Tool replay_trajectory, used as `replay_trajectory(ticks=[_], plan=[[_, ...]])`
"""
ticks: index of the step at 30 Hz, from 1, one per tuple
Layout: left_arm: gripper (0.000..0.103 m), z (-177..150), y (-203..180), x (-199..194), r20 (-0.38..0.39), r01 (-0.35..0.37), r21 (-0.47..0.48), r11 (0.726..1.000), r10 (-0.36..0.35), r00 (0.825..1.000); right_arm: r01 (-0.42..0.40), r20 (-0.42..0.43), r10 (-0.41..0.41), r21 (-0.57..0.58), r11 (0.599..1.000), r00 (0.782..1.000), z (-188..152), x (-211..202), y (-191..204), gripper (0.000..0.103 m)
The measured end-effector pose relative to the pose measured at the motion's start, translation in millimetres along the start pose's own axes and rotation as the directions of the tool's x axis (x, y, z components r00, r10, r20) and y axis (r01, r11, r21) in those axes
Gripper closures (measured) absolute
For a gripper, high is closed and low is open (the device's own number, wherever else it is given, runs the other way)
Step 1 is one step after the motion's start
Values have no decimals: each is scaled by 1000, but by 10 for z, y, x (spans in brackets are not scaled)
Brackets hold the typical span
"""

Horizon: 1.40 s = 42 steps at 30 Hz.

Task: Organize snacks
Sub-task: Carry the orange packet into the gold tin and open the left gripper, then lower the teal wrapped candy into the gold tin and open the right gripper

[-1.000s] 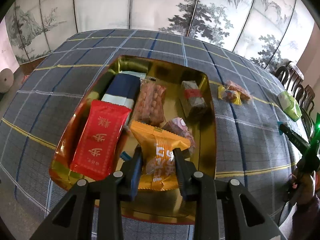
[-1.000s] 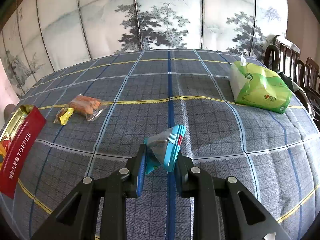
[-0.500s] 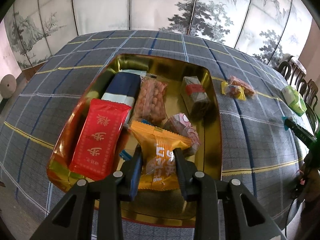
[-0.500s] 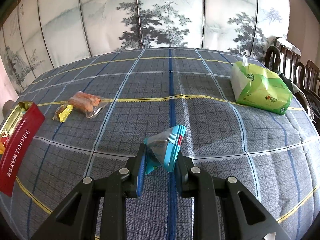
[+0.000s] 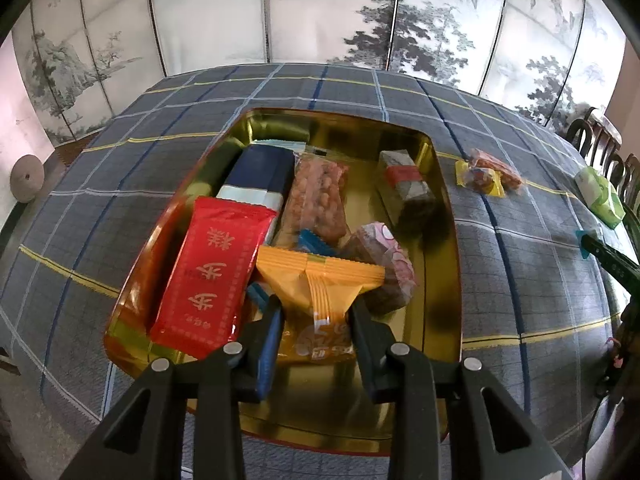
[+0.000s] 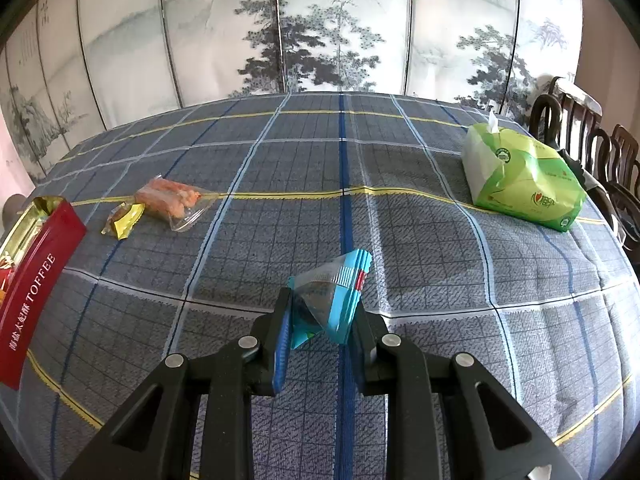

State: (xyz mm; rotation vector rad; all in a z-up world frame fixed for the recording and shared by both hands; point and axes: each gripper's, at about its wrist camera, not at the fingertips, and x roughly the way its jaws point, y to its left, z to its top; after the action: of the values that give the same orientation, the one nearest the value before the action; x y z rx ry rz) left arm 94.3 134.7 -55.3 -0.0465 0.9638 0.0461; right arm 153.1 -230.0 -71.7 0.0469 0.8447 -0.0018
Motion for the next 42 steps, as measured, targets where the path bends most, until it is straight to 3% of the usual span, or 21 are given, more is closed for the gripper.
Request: replay_trajectory(ticks=[23, 33, 42], plan=[[51, 27, 135, -247, 79, -84, 0, 996, 84, 993, 0, 13, 1, -65, 998, 1000, -42, -61, 90, 80], [50, 23, 208, -327, 98, -120, -12, 993, 121, 988, -85, 16, 87, -88, 992, 996, -71, -198, 358, 80], [49, 17, 248, -375, 107, -145, -17, 989, 146, 984, -214, 33, 222, -161, 963, 974, 120, -394, 1078, 80]])
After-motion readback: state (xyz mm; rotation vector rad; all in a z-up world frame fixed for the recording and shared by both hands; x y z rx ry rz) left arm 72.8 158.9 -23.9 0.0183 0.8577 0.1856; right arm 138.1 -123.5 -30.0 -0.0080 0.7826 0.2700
